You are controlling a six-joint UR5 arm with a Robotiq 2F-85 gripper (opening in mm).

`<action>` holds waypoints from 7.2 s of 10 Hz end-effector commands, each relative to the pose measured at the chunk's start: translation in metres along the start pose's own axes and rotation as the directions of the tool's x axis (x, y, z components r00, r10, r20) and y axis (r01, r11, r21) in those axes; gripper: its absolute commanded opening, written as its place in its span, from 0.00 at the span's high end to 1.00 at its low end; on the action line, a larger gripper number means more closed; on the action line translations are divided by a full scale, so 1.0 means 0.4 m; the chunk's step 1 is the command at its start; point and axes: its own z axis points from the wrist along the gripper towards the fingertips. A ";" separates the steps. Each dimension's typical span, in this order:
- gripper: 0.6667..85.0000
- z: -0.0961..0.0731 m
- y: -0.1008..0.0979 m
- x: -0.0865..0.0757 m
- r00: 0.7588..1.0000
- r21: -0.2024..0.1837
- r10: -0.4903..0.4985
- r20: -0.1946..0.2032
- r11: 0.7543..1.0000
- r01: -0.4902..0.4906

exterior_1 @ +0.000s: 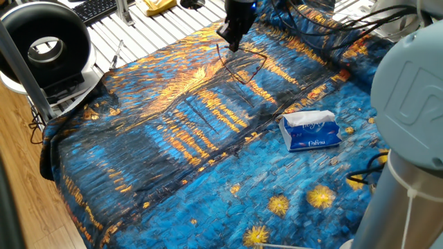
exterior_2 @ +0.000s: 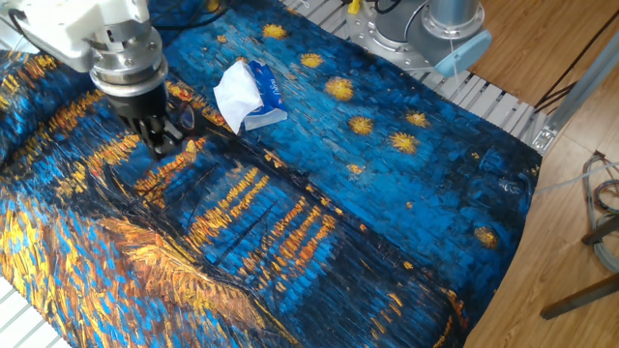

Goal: Unfold the leg of the glasses (with one hand)

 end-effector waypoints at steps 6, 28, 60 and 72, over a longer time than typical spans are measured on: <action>1.00 -0.040 0.112 -0.145 0.975 -0.063 -0.067 0.214 0.995 0.082; 1.00 0.086 0.093 -0.179 0.920 -0.055 -0.121 0.373 0.987 0.152; 1.00 0.259 0.176 0.004 0.991 -0.137 0.053 0.125 0.990 -0.036; 0.77 0.320 0.304 0.094 0.994 -0.225 0.104 0.037 0.970 -0.093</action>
